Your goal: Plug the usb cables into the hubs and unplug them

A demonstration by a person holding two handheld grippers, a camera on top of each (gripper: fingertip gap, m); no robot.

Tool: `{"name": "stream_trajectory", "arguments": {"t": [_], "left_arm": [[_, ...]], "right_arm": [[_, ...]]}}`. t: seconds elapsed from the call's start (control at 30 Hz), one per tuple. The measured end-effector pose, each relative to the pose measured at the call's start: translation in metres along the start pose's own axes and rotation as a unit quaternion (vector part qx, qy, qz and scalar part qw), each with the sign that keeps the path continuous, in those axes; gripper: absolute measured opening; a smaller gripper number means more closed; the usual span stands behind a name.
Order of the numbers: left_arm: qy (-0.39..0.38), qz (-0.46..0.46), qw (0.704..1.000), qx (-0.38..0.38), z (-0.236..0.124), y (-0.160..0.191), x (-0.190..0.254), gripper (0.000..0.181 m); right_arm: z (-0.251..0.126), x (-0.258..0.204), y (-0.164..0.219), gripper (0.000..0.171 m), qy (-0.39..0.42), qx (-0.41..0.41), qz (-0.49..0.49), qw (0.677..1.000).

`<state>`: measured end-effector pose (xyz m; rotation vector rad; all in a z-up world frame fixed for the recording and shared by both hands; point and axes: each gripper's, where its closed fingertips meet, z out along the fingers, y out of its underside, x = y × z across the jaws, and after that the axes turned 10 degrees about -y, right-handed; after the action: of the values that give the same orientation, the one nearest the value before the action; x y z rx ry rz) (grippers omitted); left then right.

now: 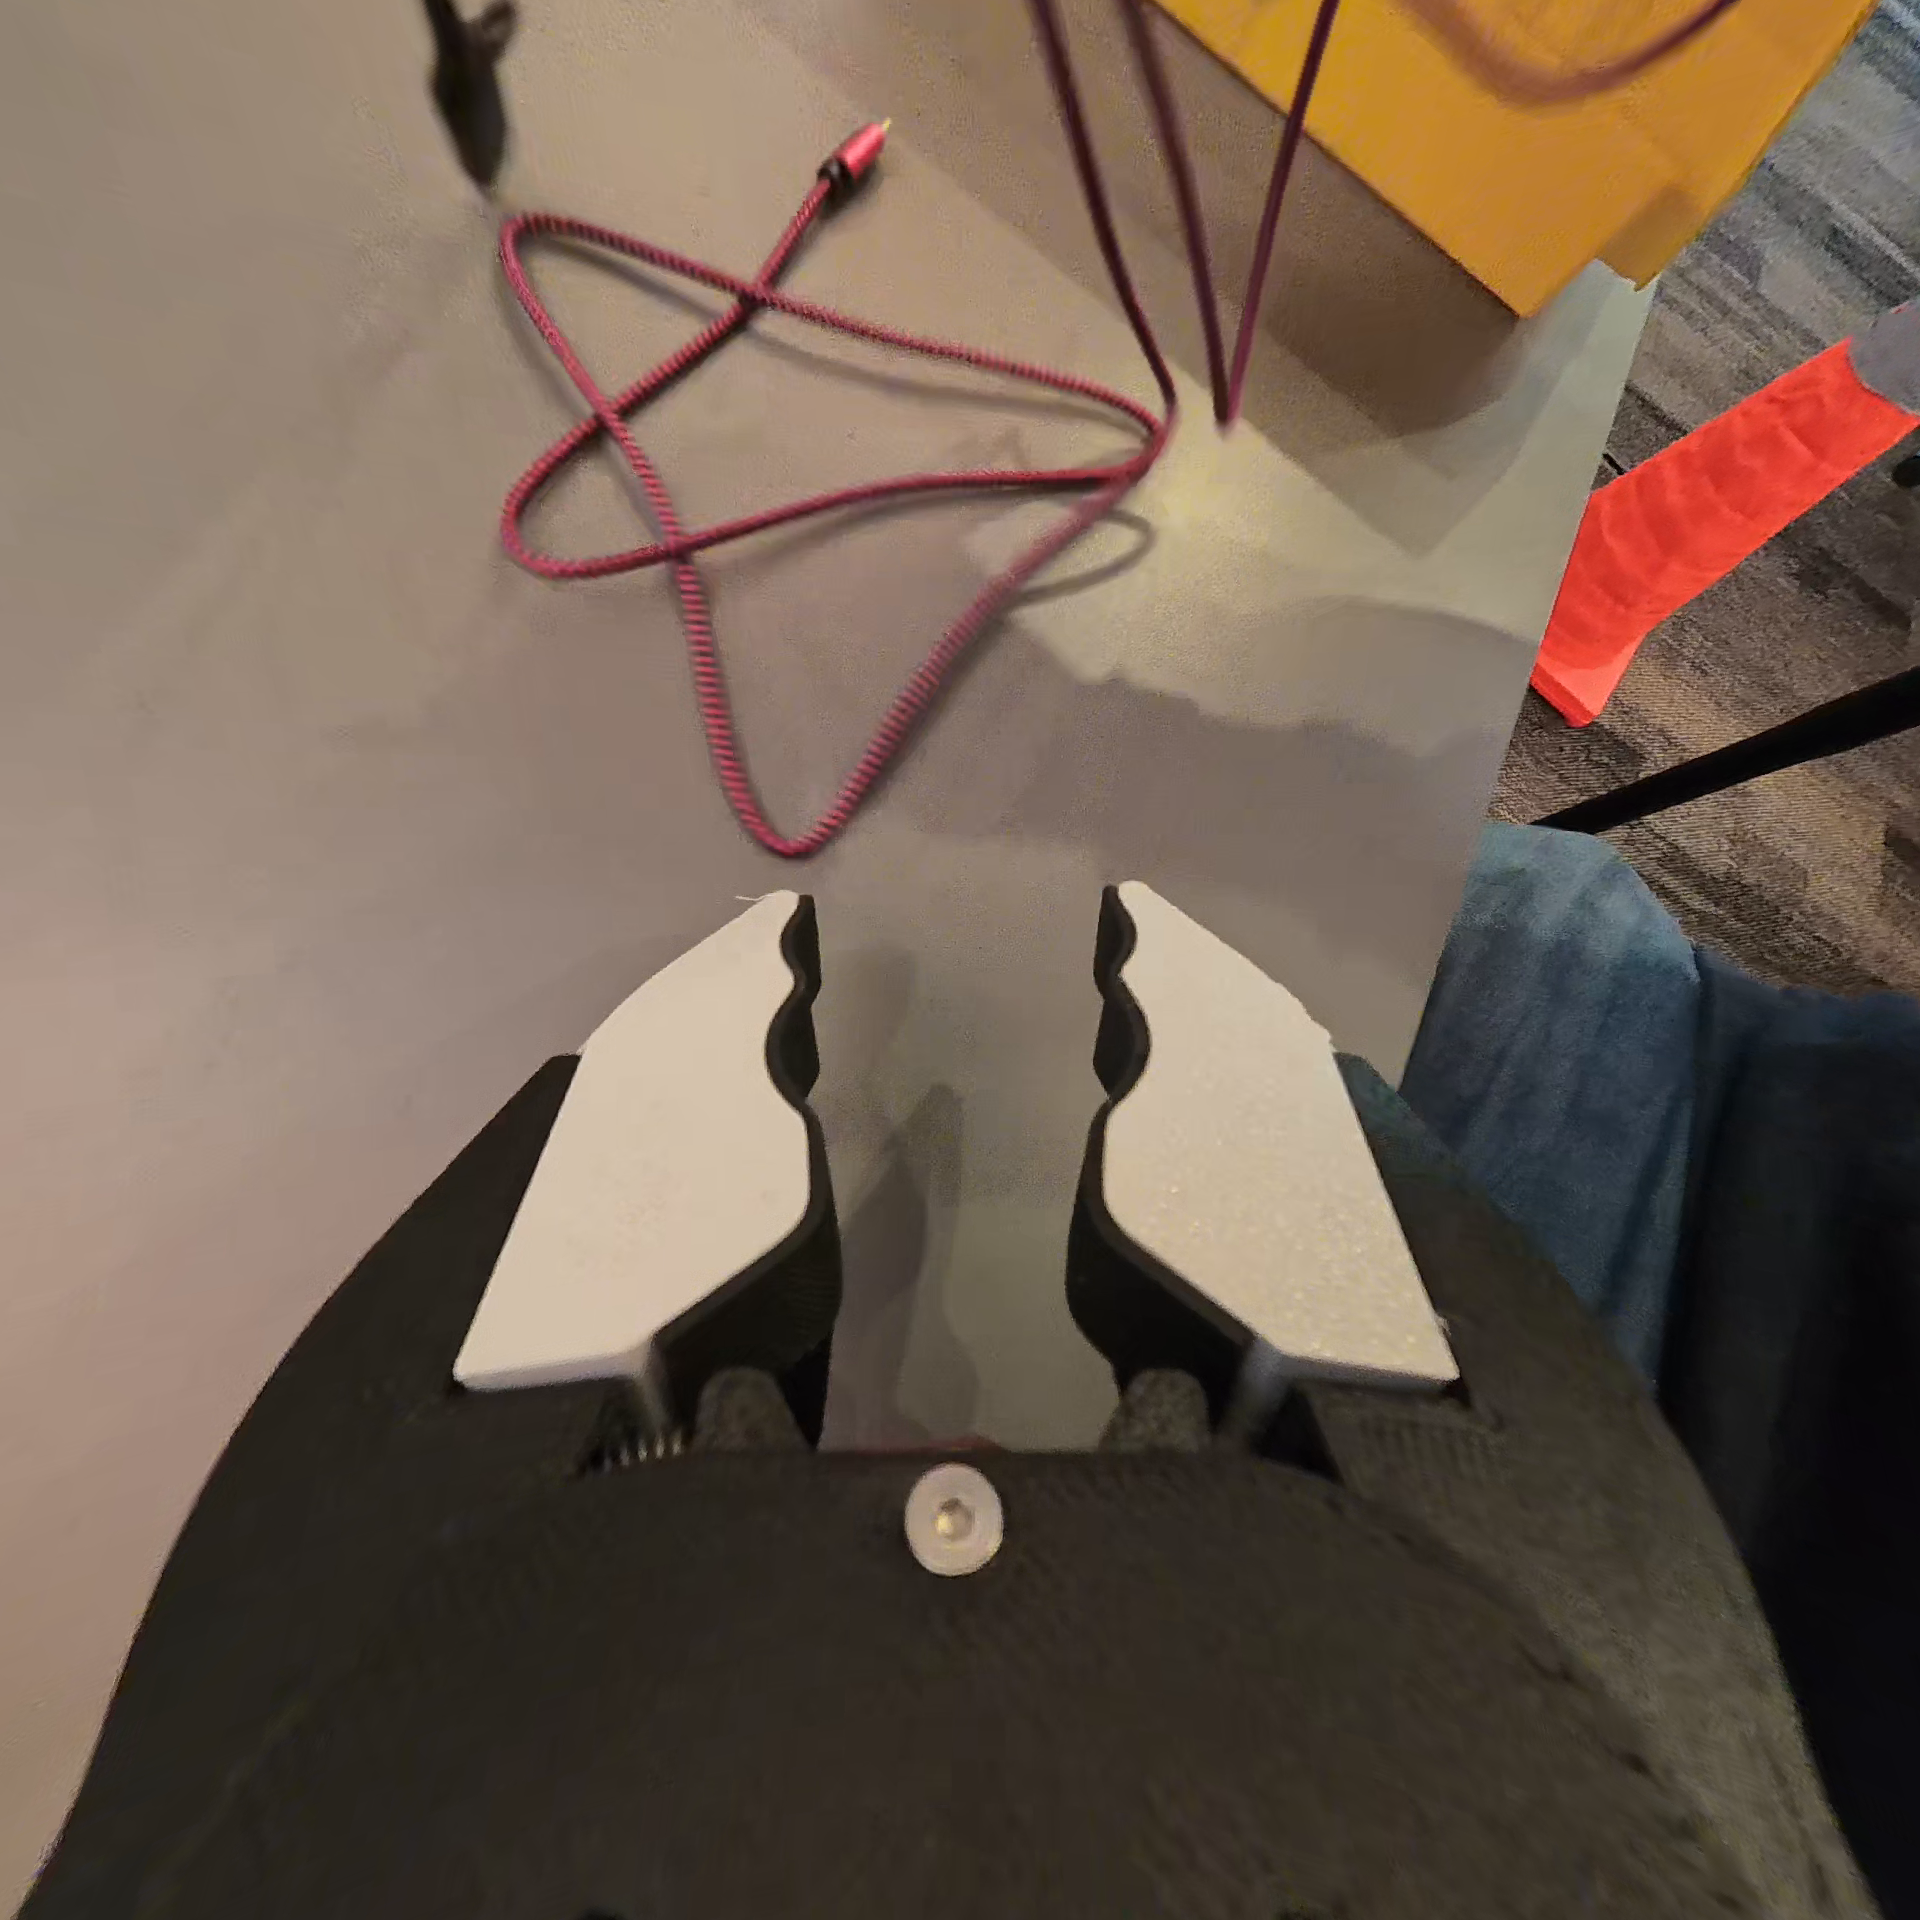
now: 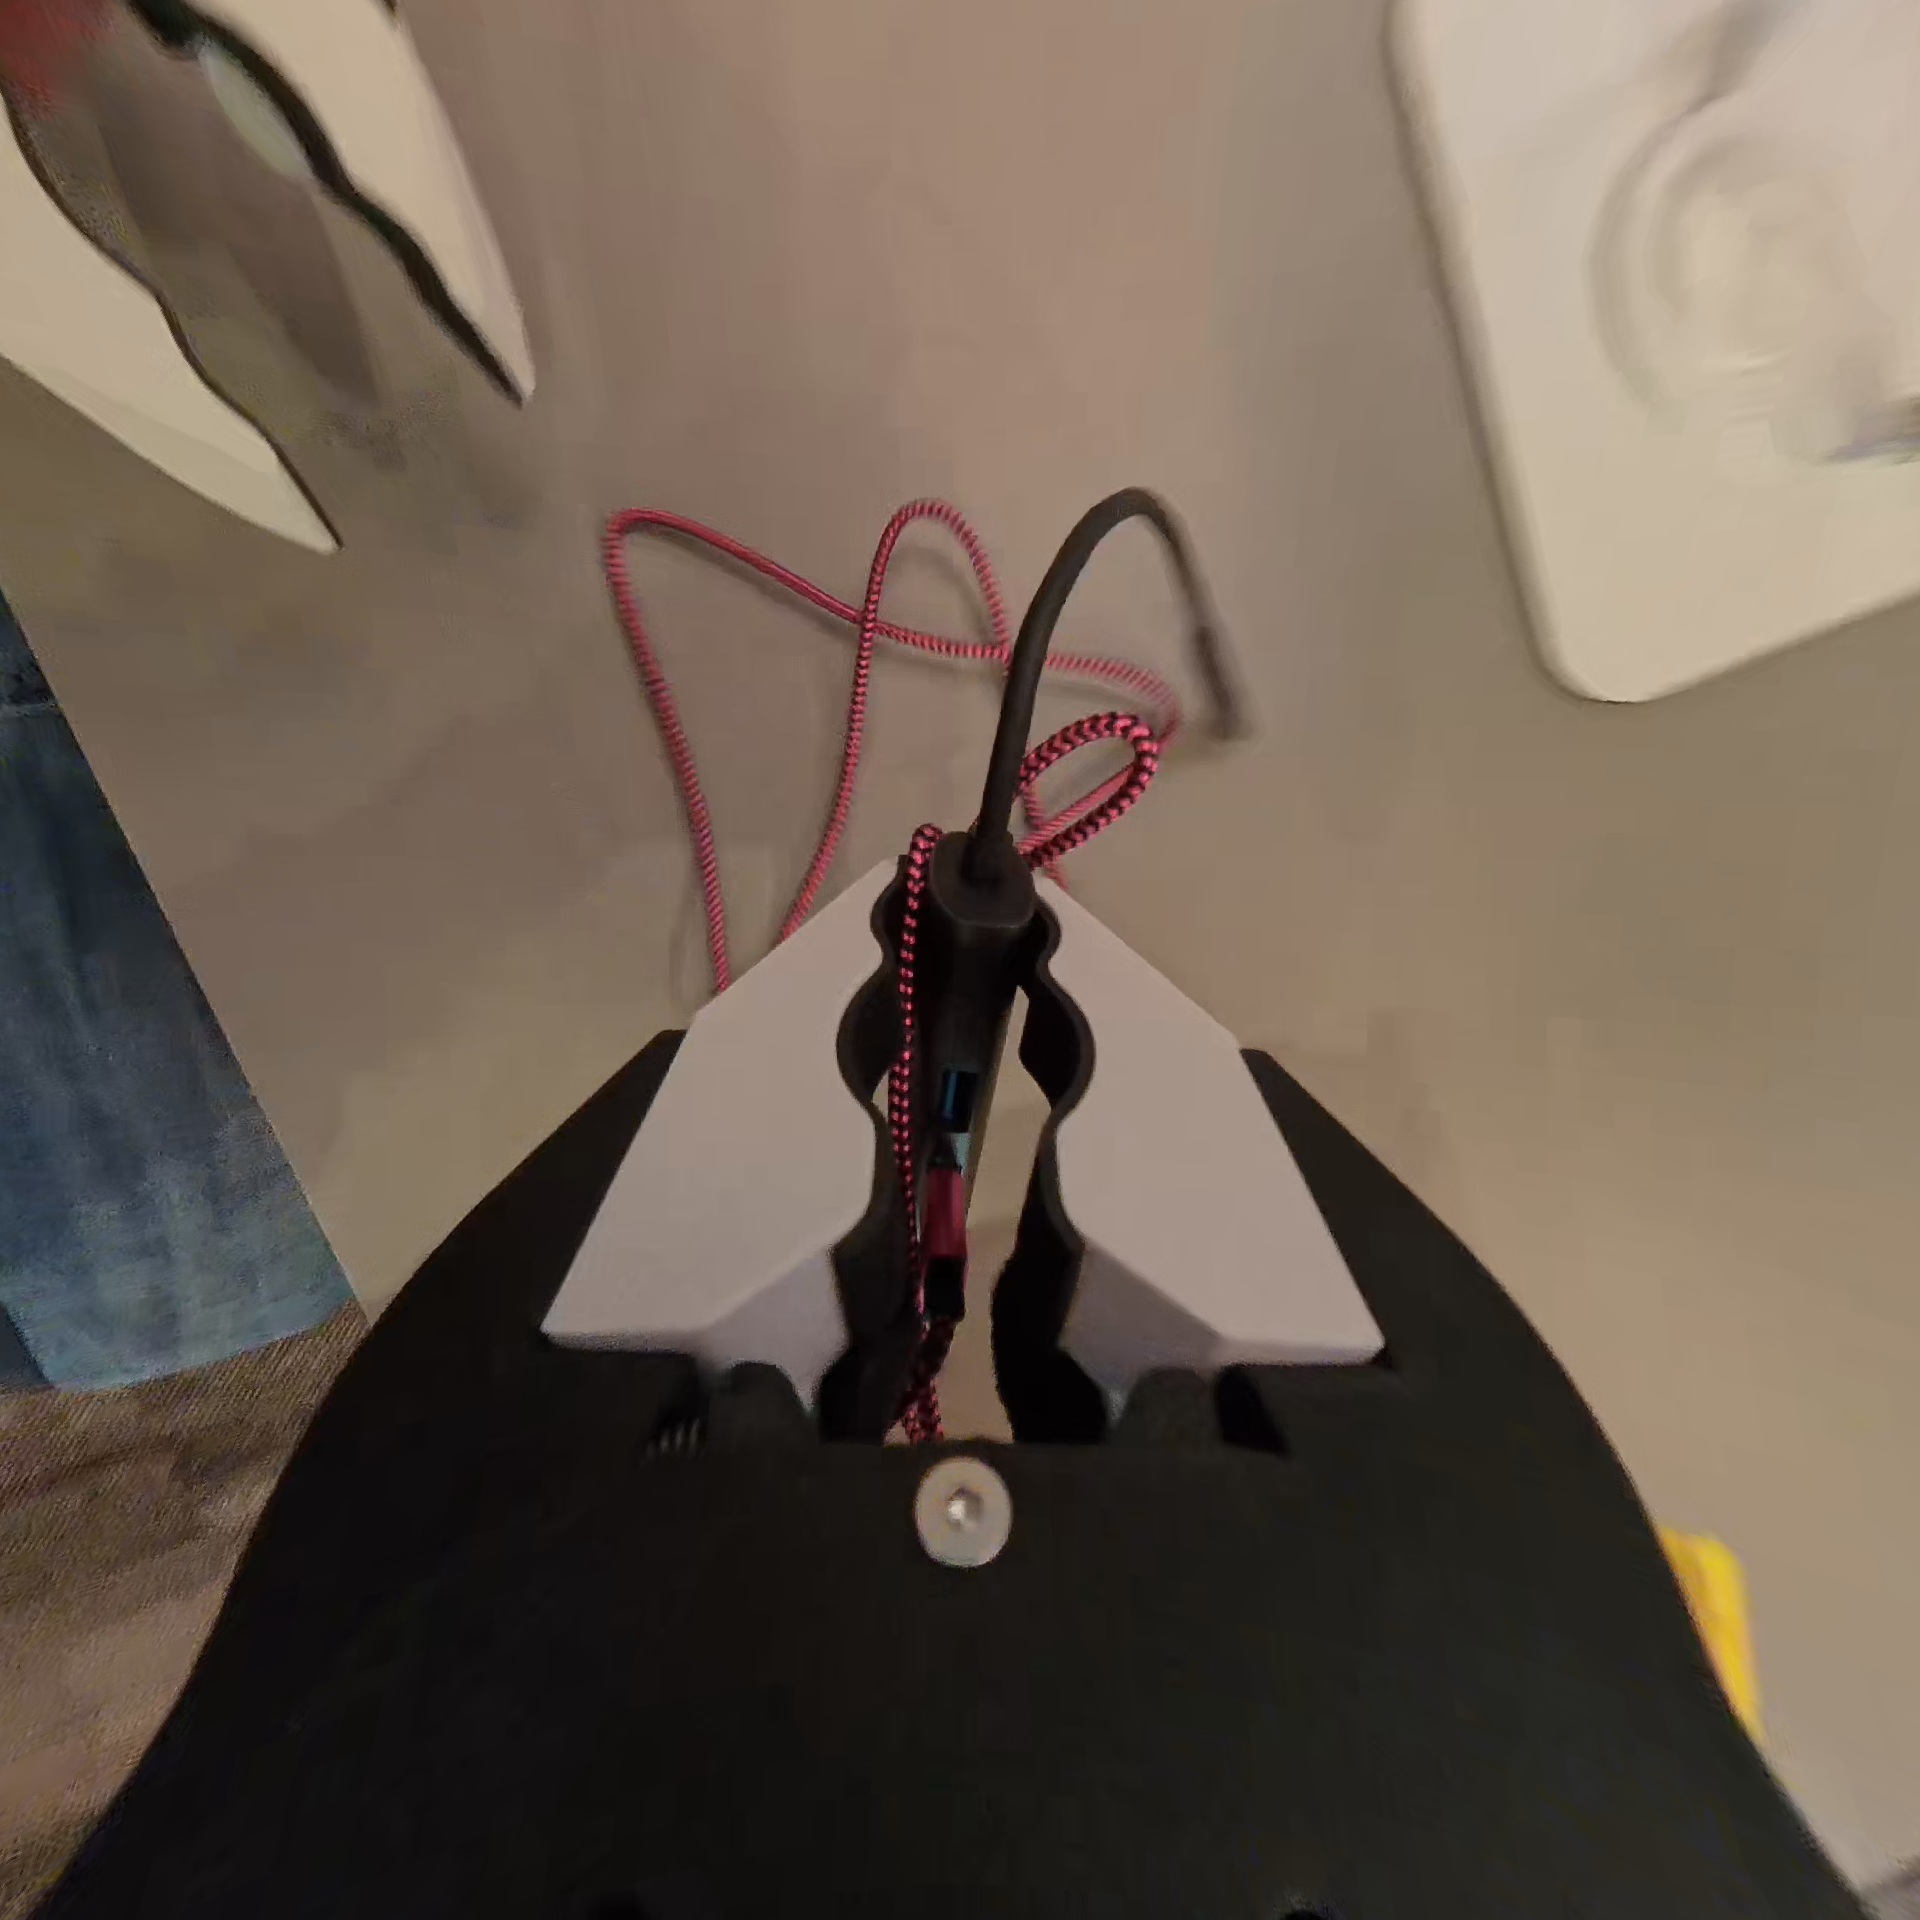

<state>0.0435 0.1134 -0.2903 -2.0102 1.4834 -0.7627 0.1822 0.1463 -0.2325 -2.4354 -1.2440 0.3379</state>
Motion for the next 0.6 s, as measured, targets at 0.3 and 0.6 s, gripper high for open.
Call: {"name": "stream_trajectory", "arguments": {"t": [0.3,0.6], "left_arm": [[0.002,-0.002,1.000,-0.008,0.005,0.005,-0.001,0.050],[0.001,-0.008,1.000,-0.016,0.009,0.009,-0.003,0.050]], "right_arm": [[-0.226,0.068,-0.010,0.015,0.214,0.099,0.055,0.970],[-0.366,0.087,0.026,0.016,0.361,0.076,0.073,0.927]]}}
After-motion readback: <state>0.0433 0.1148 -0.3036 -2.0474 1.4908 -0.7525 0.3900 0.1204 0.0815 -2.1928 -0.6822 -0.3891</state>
